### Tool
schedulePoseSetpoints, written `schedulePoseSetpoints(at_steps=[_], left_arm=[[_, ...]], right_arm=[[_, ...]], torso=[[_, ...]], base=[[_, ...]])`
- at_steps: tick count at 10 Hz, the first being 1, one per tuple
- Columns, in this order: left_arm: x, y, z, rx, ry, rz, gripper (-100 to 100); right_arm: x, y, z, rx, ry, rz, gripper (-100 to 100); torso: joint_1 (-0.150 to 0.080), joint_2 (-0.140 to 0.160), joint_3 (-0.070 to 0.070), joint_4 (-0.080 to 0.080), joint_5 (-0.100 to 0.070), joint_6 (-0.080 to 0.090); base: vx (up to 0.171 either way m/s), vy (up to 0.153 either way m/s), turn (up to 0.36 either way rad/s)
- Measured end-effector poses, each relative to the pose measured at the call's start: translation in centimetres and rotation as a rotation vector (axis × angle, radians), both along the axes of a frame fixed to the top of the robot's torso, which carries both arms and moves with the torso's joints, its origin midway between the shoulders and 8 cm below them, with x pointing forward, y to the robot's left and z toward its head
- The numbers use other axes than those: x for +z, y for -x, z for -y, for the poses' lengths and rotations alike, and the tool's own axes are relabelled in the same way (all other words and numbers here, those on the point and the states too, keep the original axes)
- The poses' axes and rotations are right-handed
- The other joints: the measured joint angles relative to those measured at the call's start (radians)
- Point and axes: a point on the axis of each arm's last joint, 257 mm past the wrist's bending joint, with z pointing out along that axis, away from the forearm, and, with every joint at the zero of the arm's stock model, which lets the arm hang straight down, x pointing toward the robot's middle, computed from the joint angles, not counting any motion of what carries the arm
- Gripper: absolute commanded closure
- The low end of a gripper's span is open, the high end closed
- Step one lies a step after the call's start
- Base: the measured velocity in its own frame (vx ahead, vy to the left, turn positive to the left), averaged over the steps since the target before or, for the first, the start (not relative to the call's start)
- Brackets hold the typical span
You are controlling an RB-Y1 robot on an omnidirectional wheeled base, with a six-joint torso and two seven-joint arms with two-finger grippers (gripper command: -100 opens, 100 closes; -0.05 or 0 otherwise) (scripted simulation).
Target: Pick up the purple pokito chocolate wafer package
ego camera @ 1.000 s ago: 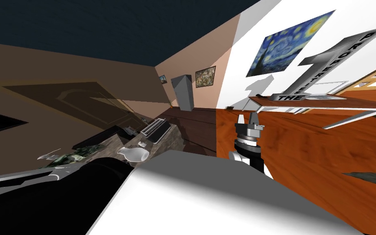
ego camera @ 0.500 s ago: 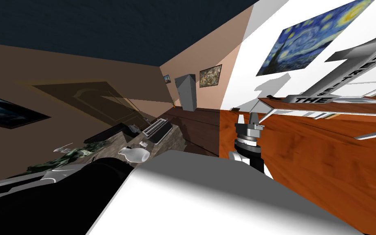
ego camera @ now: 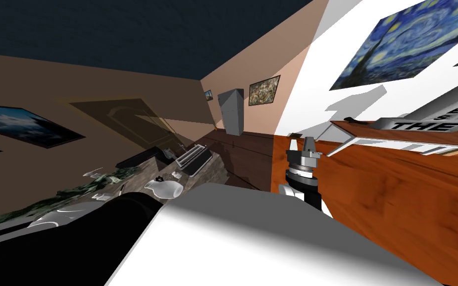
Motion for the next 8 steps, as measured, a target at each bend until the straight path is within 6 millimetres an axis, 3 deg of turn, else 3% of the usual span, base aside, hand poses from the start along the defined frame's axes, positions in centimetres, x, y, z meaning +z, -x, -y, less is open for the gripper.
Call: schedulePoseSetpoints(at_steps=[2,3,6,7,8], left_arm=[[0.5,-0.8,-0.7,-0.024,-0.016,0.019,100],[0.7,-1.7,-1.0,-0.027,-0.025,0.036,100],[0.9,-0.1,-0.7,-0.065,-0.027,0.009,100],[1.3,-1.1,-1.3,-0.070,-0.041,0.029,100],[1.6,-1.7,-1.5,-0.072,-0.045,0.042,100]], right_arm=[[0.0,0.0,0.0,0.000,0.000,0.000,0],[0.0,0.0,0.0,0.000,0.000,0.000,0],[0.0,0.0,0.0,0.000,0.000,0.000,0],[0.0,0.0,0.0,0.000,0.000,0.000,0],[0.0,0.0,0.0,0.000,0.000,0.000,0]], torso=[[0.000,0.003,0.002,0.001,-0.001,0.003],[0.001,0.005,0.003,0.001,0.000,0.002],[-0.001,0.002,0.001,0.001,-0.001,0.003],[0.000,0.004,0.002,0.001,-0.001,0.004],[0.000,0.006,0.003,0.002,-0.001,0.002]], base=[[0.003,0.004,-0.032],[0.115,0.019,0.302],[0.072,-0.013,0.054],[-0.013,0.012,-0.034],[0.122,0.015,0.314]])
